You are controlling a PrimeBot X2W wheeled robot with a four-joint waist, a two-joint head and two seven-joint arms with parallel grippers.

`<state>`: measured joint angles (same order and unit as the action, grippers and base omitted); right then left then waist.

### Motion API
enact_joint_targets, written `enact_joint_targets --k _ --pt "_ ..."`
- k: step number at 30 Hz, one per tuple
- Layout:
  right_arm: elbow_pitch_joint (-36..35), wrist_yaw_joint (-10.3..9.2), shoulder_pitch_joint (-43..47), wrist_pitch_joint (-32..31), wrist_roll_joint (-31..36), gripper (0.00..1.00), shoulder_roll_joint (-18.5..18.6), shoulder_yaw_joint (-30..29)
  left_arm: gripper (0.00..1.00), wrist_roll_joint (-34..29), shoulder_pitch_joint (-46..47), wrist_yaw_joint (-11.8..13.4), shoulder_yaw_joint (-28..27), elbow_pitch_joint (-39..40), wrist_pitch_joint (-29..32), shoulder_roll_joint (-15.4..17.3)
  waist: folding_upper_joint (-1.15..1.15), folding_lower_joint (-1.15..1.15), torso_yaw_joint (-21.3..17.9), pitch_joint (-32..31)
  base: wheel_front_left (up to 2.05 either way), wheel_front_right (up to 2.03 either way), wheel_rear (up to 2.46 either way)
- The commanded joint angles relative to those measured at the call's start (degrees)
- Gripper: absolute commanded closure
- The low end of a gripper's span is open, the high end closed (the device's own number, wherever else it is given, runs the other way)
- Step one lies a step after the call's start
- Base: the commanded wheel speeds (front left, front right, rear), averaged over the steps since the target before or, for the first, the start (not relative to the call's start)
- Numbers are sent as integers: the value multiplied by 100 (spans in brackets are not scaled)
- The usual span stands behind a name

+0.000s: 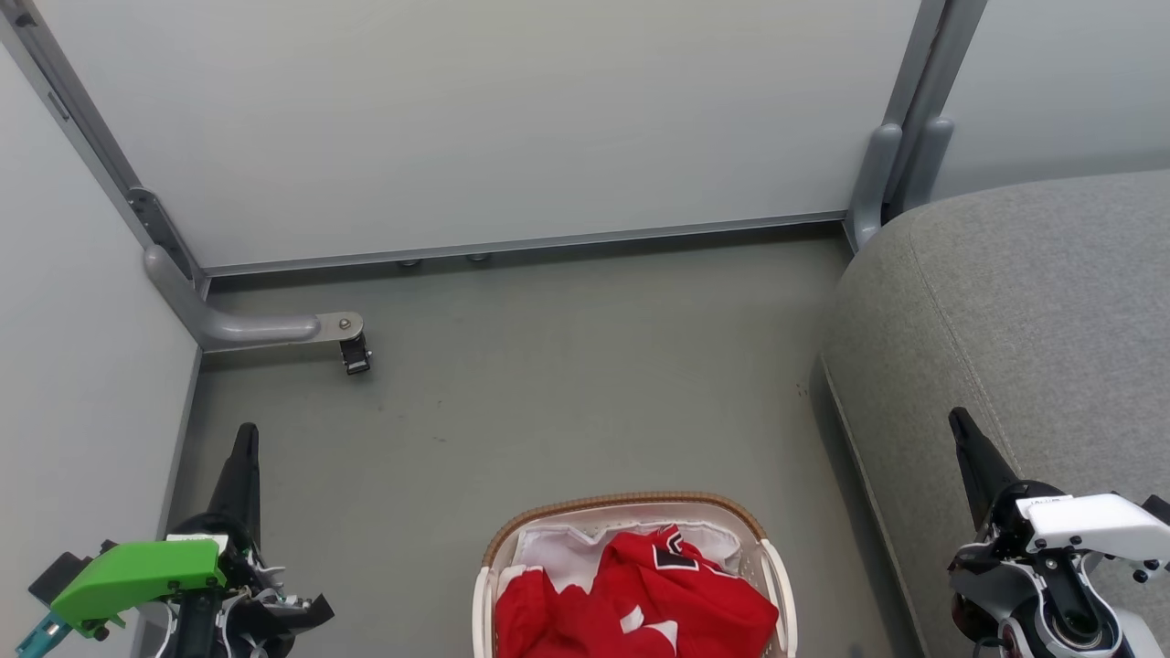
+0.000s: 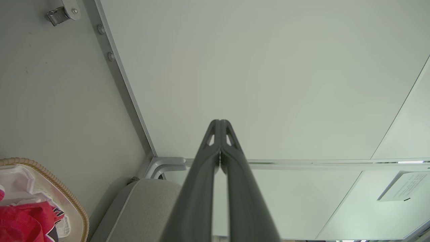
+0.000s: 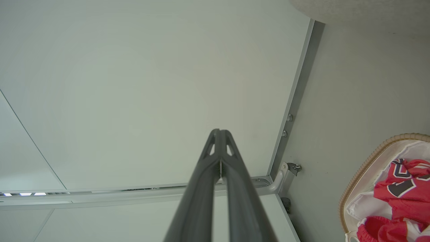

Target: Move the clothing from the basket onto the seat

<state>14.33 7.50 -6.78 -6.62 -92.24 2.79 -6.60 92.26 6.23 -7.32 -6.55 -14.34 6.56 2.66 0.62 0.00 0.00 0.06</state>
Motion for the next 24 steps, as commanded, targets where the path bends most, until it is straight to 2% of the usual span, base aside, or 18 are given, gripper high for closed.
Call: enact_joint_targets --k 1,14,15,24 --pt "-15 -2 51 -13 -23 100 16 -9 100 21 63 -32 -14 17 22 40 -62 0 0 0 0 0 0" --pt "-15 -2 51 -12 -23 100 16 -9 100 21 63 -32 -14 17 22 40 -62 0 0 0 0 0 0" --pt "2 0 0 0 0 0 0 0 0 0 0 0 0 -2 0 -1 0 0 0 0 0 0 0" --pt "119 -2 61 114 150 0 20 100 0 -183 -89 3 35 -203 -164 -14 -3 0 2 11 0 0 0"
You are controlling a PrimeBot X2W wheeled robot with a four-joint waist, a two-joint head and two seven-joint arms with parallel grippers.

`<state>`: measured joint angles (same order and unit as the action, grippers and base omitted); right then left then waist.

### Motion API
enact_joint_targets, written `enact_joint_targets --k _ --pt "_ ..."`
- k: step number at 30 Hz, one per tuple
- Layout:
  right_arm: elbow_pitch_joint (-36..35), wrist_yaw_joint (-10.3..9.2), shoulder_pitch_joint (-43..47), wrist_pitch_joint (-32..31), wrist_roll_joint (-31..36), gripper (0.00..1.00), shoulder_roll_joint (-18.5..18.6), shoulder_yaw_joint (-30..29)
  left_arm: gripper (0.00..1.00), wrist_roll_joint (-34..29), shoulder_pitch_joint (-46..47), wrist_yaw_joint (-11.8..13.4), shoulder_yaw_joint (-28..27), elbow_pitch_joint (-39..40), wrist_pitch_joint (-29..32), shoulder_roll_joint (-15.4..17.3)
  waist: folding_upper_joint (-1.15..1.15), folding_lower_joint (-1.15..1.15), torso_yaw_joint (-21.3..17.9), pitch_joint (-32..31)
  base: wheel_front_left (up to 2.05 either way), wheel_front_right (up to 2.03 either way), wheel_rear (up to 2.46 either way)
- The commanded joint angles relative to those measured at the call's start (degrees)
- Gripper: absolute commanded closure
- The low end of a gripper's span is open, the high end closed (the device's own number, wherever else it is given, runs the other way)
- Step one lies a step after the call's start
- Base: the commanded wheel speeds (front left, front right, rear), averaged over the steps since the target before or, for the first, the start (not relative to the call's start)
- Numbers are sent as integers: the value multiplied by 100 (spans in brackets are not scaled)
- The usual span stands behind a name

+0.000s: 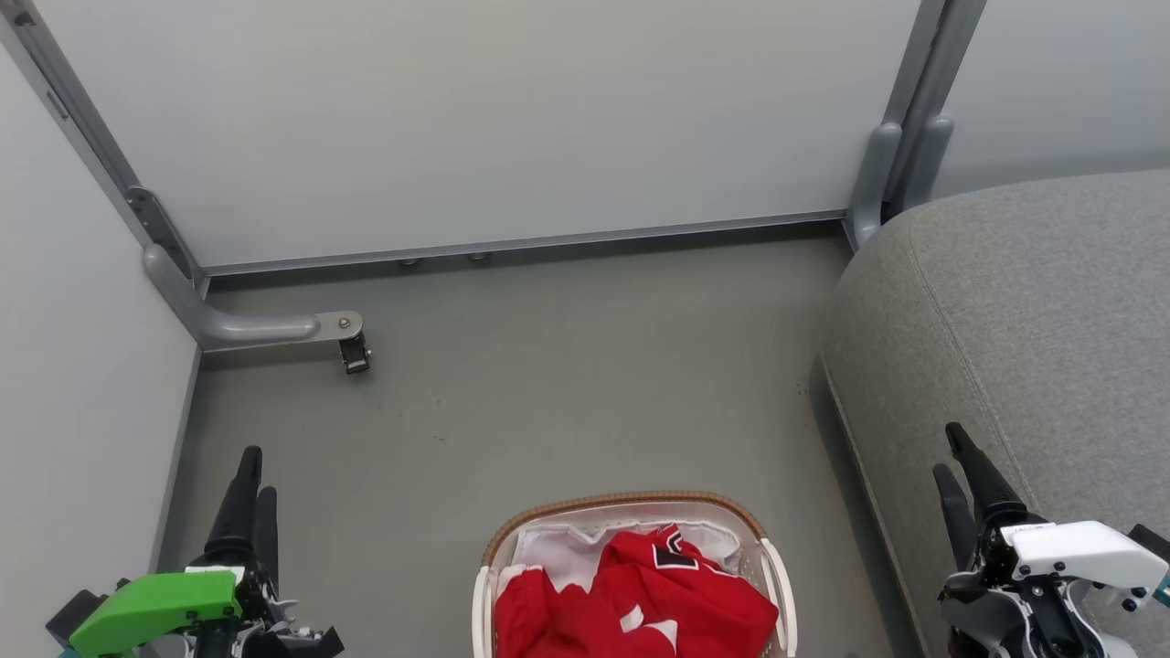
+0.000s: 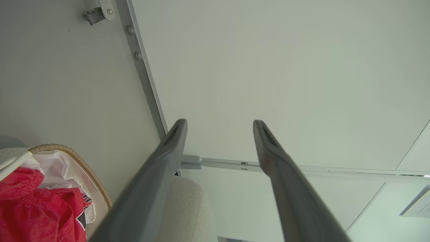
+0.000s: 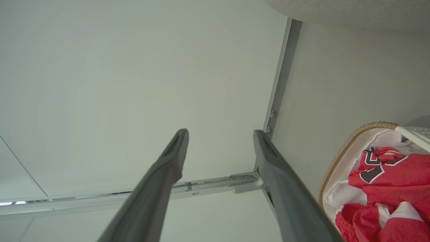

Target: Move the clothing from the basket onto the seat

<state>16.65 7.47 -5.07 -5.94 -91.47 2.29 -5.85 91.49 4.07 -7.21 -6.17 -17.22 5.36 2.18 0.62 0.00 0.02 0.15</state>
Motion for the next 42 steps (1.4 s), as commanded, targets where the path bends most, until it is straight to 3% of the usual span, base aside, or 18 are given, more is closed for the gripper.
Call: enact_joint_targets --k 1,23,42 --pt "-110 1 -117 96 133 0 100 64 0 -197 129 -9 -15 94 -75 41 -3 0 -1 5 0 0 0" --pt "-70 2 -346 678 2409 0 427 619 0 -3026 121 11 195 13 -628 130 -14 0 -19 36 0 0 0" --pt "74 2 -449 1069 4082 0 521 1002 0 -4903 134 499 689 -72 -1018 360 -23 0 -23 58 0 0 0"
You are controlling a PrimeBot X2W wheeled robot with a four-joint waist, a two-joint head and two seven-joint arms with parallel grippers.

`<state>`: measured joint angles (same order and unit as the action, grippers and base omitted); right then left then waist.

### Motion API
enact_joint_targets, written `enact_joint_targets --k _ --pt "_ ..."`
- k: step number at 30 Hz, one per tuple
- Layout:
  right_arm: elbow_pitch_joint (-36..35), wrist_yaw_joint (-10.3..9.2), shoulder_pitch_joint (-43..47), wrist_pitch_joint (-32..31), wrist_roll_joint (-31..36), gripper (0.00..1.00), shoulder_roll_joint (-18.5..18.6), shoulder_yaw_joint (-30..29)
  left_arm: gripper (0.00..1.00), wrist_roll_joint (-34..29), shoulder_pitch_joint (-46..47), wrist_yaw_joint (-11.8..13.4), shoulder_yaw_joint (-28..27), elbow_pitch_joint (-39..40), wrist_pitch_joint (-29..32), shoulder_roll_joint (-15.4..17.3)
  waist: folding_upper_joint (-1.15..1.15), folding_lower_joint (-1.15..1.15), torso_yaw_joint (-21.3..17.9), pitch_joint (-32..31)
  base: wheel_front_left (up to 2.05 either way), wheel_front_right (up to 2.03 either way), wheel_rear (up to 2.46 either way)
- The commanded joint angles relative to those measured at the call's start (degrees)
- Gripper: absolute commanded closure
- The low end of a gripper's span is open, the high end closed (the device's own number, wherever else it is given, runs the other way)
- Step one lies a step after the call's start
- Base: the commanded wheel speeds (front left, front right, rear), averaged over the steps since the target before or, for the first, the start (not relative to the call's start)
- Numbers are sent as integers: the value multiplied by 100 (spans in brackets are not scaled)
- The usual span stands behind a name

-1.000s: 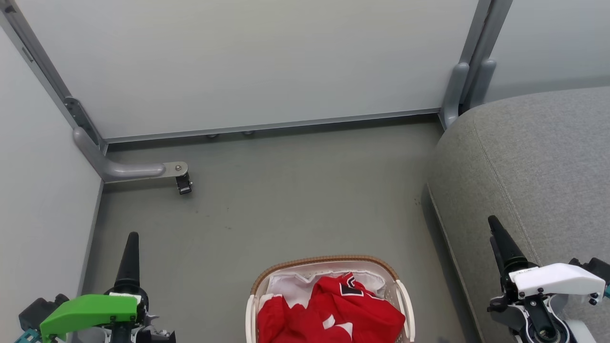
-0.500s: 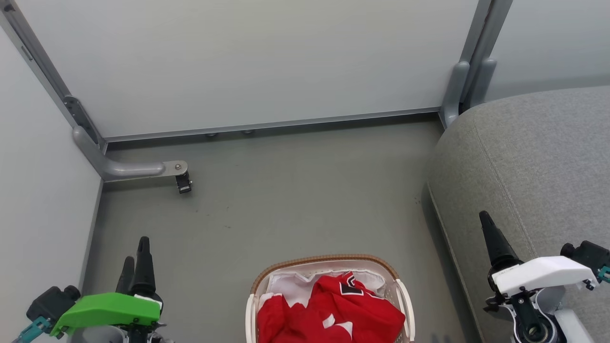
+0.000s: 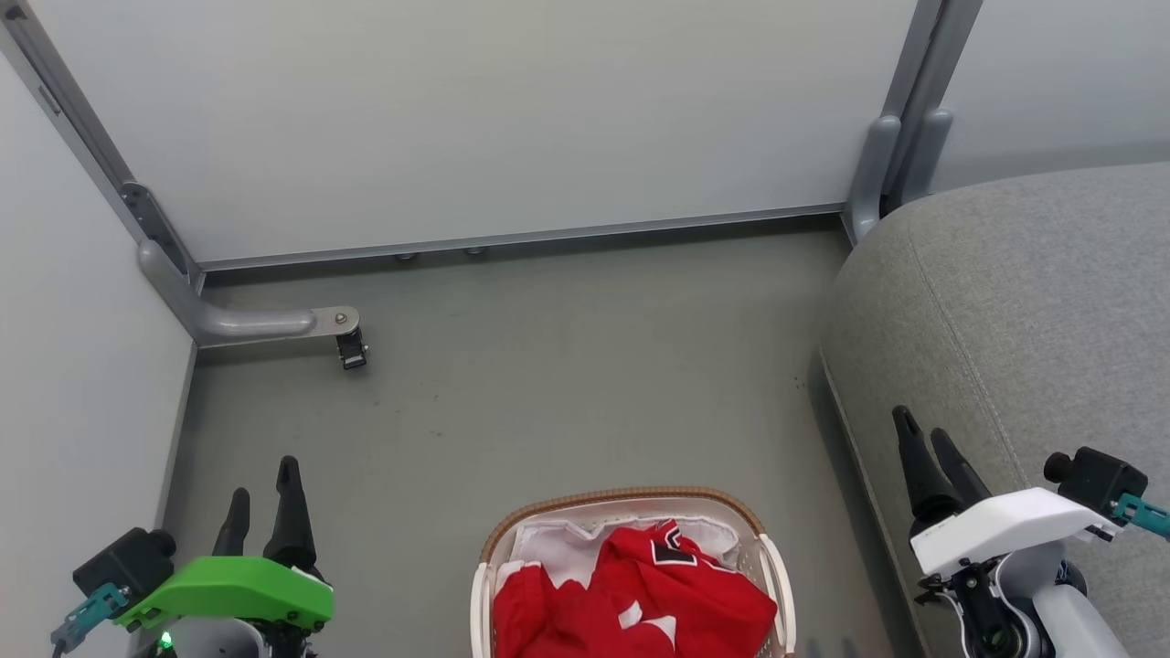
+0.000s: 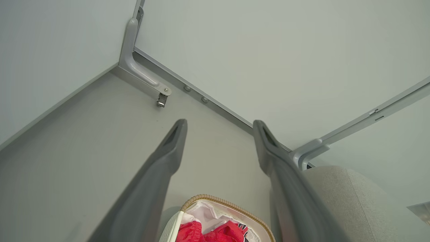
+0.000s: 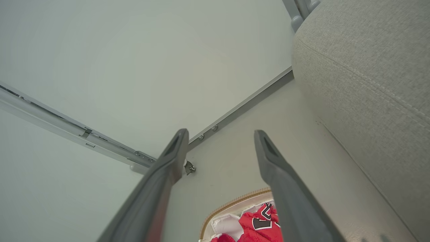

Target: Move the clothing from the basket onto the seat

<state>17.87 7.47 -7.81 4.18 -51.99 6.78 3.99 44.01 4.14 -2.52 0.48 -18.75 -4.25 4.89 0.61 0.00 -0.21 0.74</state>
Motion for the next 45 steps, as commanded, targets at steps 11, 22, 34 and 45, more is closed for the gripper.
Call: enact_joint_targets --k 11,22,34,45 --pt "61 2 -149 249 860 0 103 144 0 -794 8 225 156 224 -246 144 -28 0 -3 -7 0 0 0" --pt "197 2 -105 422 1538 0 98 268 0 -1437 -110 325 186 295 -419 71 -33 0 -10 3 0 0 0" --pt "224 3 -24 596 2209 0 132 379 0 -2154 -208 266 215 378 -591 44 -39 0 -7 3 0 0 0" --pt "420 3 10 738 2768 0 90 317 0 -2760 -257 141 334 359 -733 4 -45 0 -37 3 0 0 0"
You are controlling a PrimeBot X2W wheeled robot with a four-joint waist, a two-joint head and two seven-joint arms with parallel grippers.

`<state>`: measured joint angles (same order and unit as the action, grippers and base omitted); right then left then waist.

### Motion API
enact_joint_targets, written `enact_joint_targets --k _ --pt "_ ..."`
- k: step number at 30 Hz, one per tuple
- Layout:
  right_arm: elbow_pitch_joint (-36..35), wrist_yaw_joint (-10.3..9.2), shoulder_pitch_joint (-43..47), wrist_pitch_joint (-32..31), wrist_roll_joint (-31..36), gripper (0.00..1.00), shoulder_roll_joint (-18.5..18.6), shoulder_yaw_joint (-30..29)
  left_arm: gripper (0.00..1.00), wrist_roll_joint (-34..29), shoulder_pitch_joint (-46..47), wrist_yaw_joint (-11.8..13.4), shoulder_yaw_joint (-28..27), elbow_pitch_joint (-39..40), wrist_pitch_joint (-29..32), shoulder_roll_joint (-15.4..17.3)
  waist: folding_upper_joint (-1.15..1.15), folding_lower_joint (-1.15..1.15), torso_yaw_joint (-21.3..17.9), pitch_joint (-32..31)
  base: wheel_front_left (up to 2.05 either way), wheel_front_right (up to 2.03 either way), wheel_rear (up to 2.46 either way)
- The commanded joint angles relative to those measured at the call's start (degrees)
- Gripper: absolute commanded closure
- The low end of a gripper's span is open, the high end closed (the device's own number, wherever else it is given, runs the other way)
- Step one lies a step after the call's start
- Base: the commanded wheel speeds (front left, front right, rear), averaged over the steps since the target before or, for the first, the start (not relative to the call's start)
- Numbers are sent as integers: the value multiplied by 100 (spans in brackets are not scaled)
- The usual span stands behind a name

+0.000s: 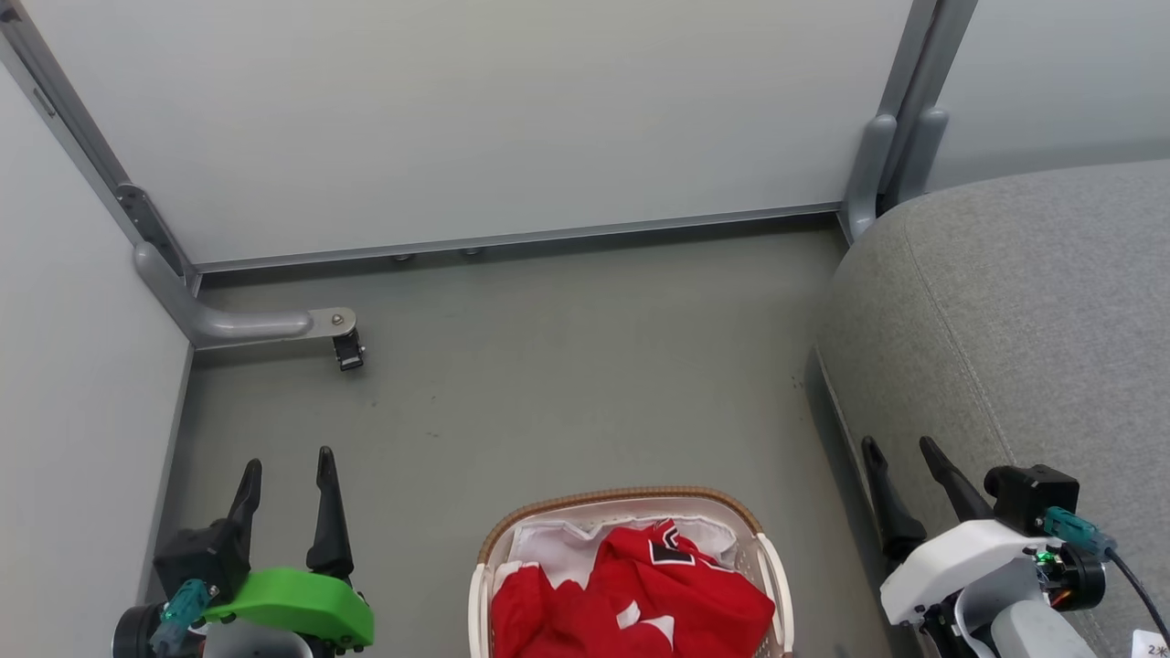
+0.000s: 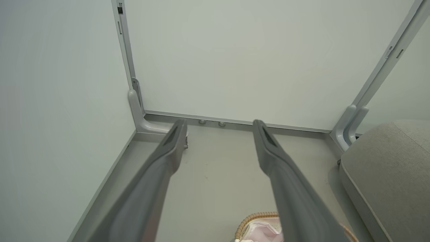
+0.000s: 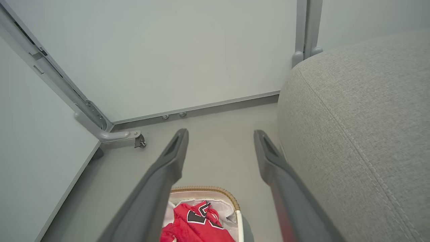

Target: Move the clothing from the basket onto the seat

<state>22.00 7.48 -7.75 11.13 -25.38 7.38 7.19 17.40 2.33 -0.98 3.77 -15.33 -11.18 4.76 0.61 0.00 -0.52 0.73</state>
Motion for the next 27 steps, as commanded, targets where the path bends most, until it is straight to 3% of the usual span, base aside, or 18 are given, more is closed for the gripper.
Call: enact_joint_targets --k 1,8,17,21,27 --pt "20 2 9 58 161 0 38 9 0 -148 -84 -24 13 10 -54 14 -45 0 -11 7 0 0 0" --pt "56 1 -85 136 472 0 73 71 0 -518 -13 -117 168 -50 -133 -50 -48 0 -79 193 0 0 0" --pt "-45 0 -528 239 752 0 177 228 0 -918 607 -240 730 -412 -233 -155 -53 0 -262 1122 0 0 0" --pt "-127 0 -809 287 900 0 204 285 0 -990 1016 -290 1026 -890 -276 -177 -55 0 -416 1703 0 0 0" --pt "-156 0 -1225 359 1079 0 221 360 0 -457 1718 -240 1670 -2045 -355 -172 -58 0 -690 2552 0 0 0"
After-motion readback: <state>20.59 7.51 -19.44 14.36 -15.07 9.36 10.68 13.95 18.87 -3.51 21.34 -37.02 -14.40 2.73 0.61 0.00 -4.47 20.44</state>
